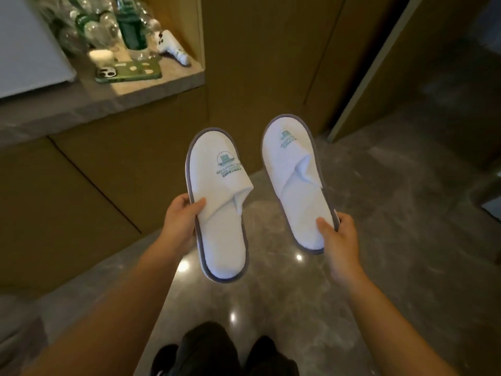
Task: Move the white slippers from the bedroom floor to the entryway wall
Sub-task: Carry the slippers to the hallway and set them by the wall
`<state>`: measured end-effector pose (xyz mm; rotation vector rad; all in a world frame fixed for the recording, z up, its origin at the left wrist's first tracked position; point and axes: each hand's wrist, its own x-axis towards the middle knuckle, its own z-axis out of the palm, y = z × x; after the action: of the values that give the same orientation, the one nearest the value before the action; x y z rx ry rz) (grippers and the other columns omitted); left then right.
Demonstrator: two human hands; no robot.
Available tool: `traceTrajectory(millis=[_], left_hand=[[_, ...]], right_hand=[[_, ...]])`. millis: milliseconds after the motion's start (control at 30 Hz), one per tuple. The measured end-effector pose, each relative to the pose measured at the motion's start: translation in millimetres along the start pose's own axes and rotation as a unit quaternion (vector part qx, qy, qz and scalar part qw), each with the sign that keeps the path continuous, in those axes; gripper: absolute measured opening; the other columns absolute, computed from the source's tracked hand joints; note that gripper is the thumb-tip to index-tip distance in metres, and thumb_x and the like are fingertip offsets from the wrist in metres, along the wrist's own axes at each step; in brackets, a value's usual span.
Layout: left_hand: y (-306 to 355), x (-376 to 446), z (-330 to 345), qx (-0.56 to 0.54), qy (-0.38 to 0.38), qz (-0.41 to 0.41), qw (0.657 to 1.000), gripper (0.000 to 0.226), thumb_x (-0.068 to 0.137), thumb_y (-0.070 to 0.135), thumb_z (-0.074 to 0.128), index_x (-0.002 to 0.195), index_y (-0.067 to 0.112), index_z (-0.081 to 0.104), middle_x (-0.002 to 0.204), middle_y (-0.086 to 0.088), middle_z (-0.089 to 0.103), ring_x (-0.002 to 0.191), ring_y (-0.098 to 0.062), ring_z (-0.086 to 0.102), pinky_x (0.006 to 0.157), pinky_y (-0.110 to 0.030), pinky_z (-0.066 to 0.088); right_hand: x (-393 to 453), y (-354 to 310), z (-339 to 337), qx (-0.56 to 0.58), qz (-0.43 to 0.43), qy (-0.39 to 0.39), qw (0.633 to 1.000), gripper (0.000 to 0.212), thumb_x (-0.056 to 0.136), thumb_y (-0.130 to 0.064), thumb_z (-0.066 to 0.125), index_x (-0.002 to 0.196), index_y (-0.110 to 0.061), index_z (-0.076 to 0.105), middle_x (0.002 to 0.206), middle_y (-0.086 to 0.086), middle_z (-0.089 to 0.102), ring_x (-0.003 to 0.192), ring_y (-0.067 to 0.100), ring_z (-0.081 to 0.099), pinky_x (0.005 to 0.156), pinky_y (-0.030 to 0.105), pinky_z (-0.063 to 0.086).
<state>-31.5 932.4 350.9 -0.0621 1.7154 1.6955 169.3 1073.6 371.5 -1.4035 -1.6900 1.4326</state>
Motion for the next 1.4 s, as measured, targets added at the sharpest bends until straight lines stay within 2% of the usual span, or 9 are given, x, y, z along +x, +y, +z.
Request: traceTrajectory(millis=[133,233,400,567,667,867,1133,1200,1400], left_hand=[[-19.1,26.6,6.9,0.008,0.086,-0.010,0.996,0.012,0.085,0.016,0.054,0.095,0.012,0.050,0.092,-0.003,0.056,0.080,-0.019,0.056,0.062,-0.034,0.048],[-37.8,57.5,13.1,0.014,0.132,-0.035,0.991,0.008,0.086,0.018,0.053,0.092,0.013,0.052,0.089,-0.004,0.057,0.085,-0.025,0.057,0.074,-0.045,0.052],[-69.0,130.5,29.0,0.008,0.163,-0.074,0.984,0.005,0.085,0.016,0.053,0.080,0.015,0.053,0.089,-0.010,0.058,0.091,-0.032,0.057,0.087,-0.052,0.049],[-101.6,200.8,38.7,0.002,0.200,-0.106,0.974,0.023,0.086,0.017,0.052,0.103,0.002,0.052,0.103,-0.019,0.059,0.094,-0.035,0.059,0.085,-0.052,0.051],[-138.0,241.4,37.3,-0.007,0.229,-0.121,0.966,0.014,0.085,0.017,0.053,0.097,0.009,0.052,0.093,-0.011,0.059,0.087,-0.030,0.059,0.081,-0.049,0.051],[-250.0,324.9,41.2,-0.043,0.269,-0.154,0.950,0.023,0.085,0.016,0.053,0.104,0.005,0.048,0.097,-0.016,0.058,0.085,-0.030,0.059,0.078,-0.046,0.051],[-414.1,445.0,52.3,-0.075,0.288,-0.137,0.945,0.002,0.086,0.011,0.051,0.084,0.011,0.051,0.081,-0.005,0.058,0.075,-0.019,0.057,0.061,-0.030,0.046],[-446.5,480.5,49.9,-0.064,0.273,-0.118,0.952,0.008,0.086,0.010,0.050,0.079,0.012,0.053,0.078,-0.003,0.058,0.072,-0.017,0.056,0.059,-0.027,0.044],[-504.6,578.2,34.7,-0.031,0.276,-0.076,0.958,0.002,0.083,0.013,0.055,0.085,0.012,0.055,0.082,-0.007,0.060,0.080,-0.025,0.057,0.064,-0.034,0.048]], right_hand=[[62.9,10.4,13.0,-0.041,0.022,-0.068,0.997,0.039,0.086,-0.019,0.054,0.120,-0.007,0.039,0.111,0.007,0.046,0.103,0.024,0.049,0.083,0.036,0.047],[105.2,26.0,34.5,-0.071,0.036,-0.114,0.990,0.040,0.086,-0.023,0.054,0.121,-0.010,0.039,0.112,0.005,0.046,0.101,0.022,0.049,0.082,0.034,0.047],[174.4,61.5,83.7,-0.108,0.035,-0.152,0.982,0.026,0.085,-0.020,0.055,0.107,-0.014,0.042,0.102,0.004,0.047,0.095,0.020,0.049,0.065,0.020,0.044],[242.1,100.5,129.8,-0.117,0.049,-0.171,0.977,0.030,0.083,-0.013,0.056,0.110,-0.004,0.045,0.102,0.009,0.050,0.095,0.023,0.050,0.072,0.031,0.042],[276.2,135.8,151.0,-0.124,0.050,-0.175,0.975,0.027,0.082,-0.013,0.057,0.105,-0.004,0.046,0.099,0.008,0.051,0.091,0.022,0.051,0.069,0.030,0.042],[340.0,248.4,206.2,-0.130,0.045,-0.199,0.970,0.023,0.082,-0.007,0.057,0.102,-0.003,0.047,0.095,0.013,0.052,0.087,0.025,0.051,0.059,0.023,0.041],[428.8,430.0,280.7,-0.149,0.073,-0.212,0.963,0.034,0.084,-0.012,0.055,0.113,-0.001,0.044,0.101,0.008,0.049,0.095,0.023,0.049,0.071,0.030,0.041],[453.6,468.8,301.9,-0.148,0.085,-0.203,0.964,0.037,0.084,-0.015,0.054,0.117,-0.003,0.042,0.106,0.008,0.049,0.098,0.021,0.047,0.077,0.032,0.042],[500.9,550.7,342.1,-0.123,0.085,-0.196,0.969,0.041,0.084,-0.015,0.055,0.121,-0.003,0.040,0.121,0.020,0.050,0.103,0.027,0.050,0.082,0.036,0.045]])
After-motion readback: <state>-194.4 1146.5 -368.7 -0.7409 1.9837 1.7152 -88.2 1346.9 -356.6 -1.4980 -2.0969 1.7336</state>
